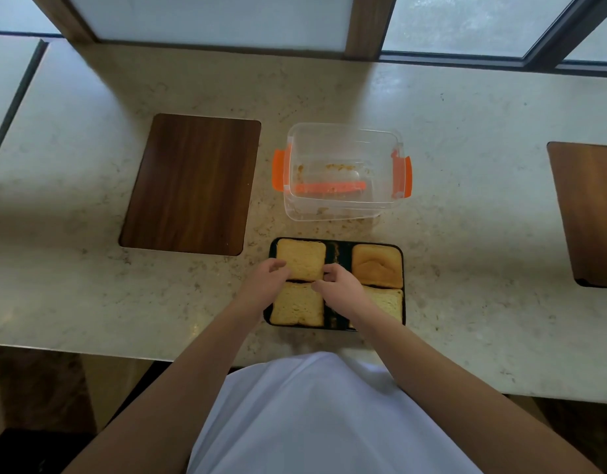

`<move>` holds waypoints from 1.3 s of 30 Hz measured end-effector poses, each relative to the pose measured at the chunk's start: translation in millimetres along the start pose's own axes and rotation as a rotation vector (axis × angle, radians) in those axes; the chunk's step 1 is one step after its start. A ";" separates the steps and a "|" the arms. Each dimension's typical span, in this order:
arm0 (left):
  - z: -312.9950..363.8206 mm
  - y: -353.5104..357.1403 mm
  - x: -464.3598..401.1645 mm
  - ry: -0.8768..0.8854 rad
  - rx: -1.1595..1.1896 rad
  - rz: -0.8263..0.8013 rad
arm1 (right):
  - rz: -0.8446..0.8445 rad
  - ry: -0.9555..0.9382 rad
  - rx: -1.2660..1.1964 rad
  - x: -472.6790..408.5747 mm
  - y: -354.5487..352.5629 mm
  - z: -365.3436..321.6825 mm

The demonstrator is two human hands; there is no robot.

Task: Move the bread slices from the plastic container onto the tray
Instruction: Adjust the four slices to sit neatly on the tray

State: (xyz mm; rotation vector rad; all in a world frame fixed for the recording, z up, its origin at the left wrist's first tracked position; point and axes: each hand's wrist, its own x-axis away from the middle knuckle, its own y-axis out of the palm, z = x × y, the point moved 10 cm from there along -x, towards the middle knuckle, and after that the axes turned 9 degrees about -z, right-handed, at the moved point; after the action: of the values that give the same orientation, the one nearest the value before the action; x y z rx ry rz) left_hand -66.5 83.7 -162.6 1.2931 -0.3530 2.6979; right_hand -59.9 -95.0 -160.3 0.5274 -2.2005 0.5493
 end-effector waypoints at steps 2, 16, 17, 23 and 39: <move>1.1 -0.7 0.3 0.003 -0.015 0.013 | -0.001 -0.003 -0.012 -0.3 0.1 0.4; 70.0 110.1 11.7 0.227 -0.330 0.007 | 0.460 0.007 0.284 40.2 -115.7 48.2; 71.6 117.5 8.6 0.215 -0.352 -0.013 | 0.446 0.010 0.269 39.6 -116.6 50.9; 79.9 140.5 1.6 0.156 -0.347 -0.103 | 0.398 0.007 0.201 33.9 -114.2 57.9; 67.4 126.5 -1.9 0.067 -0.237 -0.108 | 0.333 0.009 0.176 18.9 -102.5 51.9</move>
State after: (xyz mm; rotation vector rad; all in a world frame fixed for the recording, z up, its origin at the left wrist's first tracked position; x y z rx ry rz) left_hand -42.0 -56.1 -142.8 1.1197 -0.5588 2.5121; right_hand -47.6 -210.7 -154.7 0.2460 -2.2565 0.9251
